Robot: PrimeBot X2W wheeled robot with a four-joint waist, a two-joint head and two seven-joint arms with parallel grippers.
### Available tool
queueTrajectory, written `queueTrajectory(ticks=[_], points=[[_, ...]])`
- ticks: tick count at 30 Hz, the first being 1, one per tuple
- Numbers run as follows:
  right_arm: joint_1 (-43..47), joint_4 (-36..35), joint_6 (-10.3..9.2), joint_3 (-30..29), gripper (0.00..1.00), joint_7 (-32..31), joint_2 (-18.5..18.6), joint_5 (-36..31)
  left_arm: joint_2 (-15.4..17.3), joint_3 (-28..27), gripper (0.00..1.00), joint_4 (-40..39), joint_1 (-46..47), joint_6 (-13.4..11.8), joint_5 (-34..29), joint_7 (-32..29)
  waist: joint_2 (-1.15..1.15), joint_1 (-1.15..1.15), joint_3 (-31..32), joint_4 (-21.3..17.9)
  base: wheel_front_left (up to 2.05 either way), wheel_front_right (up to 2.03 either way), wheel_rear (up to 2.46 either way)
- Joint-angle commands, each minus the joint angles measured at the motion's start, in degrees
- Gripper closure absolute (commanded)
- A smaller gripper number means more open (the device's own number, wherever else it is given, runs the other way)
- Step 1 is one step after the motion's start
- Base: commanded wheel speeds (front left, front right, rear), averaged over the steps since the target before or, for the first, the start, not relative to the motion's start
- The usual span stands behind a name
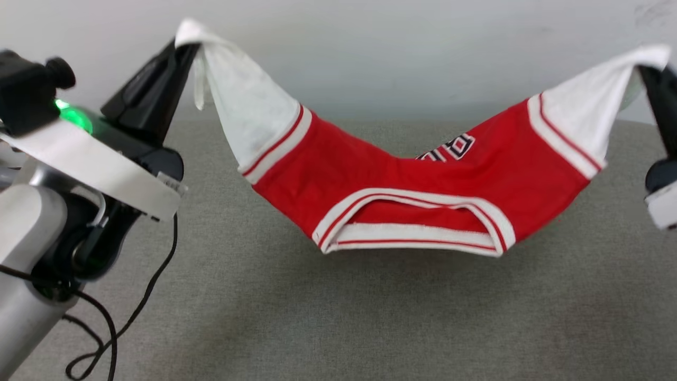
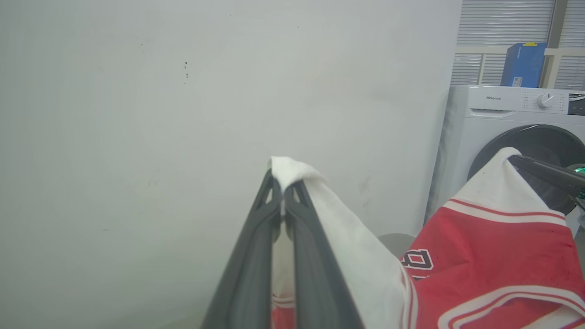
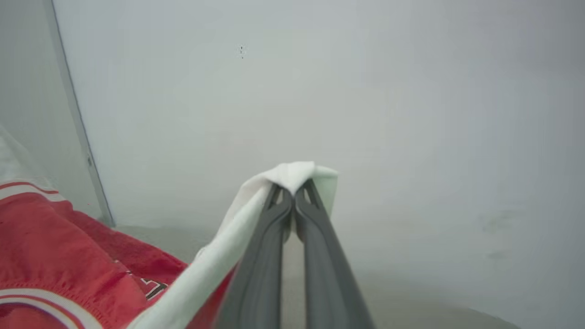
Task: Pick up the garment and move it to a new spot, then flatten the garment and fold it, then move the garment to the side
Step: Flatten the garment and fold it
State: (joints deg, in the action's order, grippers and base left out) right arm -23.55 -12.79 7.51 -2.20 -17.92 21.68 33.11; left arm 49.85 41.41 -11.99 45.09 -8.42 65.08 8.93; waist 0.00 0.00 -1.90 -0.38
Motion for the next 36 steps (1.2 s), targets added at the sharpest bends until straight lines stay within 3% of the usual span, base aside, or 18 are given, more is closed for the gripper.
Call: queueTrajectory(ticks=[1, 13, 21, 30, 36], points=[[-2.16, -0.37, -0.05, -0.44, 1.00, 0.50, -1.08, -0.69, -0.86, -0.43, 1.00, -0.12, 1.47, -0.22, -0.57, 0.43, 0.00, 0.00, -1.05, 0.10, 0.00, 0.00, 0.00], [-27.49, 5.99, -0.05, -0.28, 1.00, 2.19, -4.31, -6.19, -7.79, -3.76, 1.00, 5.97, 21.59, 1.33, -4.23, -1.87, 0.00, 0.00, -14.35, 0.29, 0.00, 0.00, 0.00], [-49.71, 17.32, -0.05, 1.93, 1.00, 5.09, -4.05, -10.97, -14.61, -5.39, 1.00, 17.70, 40.11, 4.40, -7.36, -1.84, 0.00, 0.00, -26.01, 0.09, 0.00, 0.00, 0.00], [-68.99, 30.95, -0.05, 4.57, 1.00, 11.96, -4.02, -17.12, -19.17, -5.77, 1.00, 31.63, 55.35, 7.73, -11.24, 0.16, 0.00, 0.00, -33.27, -0.56, 0.00, 0.00, 0.00], [-77.18, 39.87, -0.05, 6.16, 1.00, 17.04, -4.93, -20.34, -20.80, -5.66, 1.00, 39.64, 61.98, 9.31, -13.71, 2.51, 0.00, 0.00, -35.74, -0.36, 0.00, 0.00, 0.00]])
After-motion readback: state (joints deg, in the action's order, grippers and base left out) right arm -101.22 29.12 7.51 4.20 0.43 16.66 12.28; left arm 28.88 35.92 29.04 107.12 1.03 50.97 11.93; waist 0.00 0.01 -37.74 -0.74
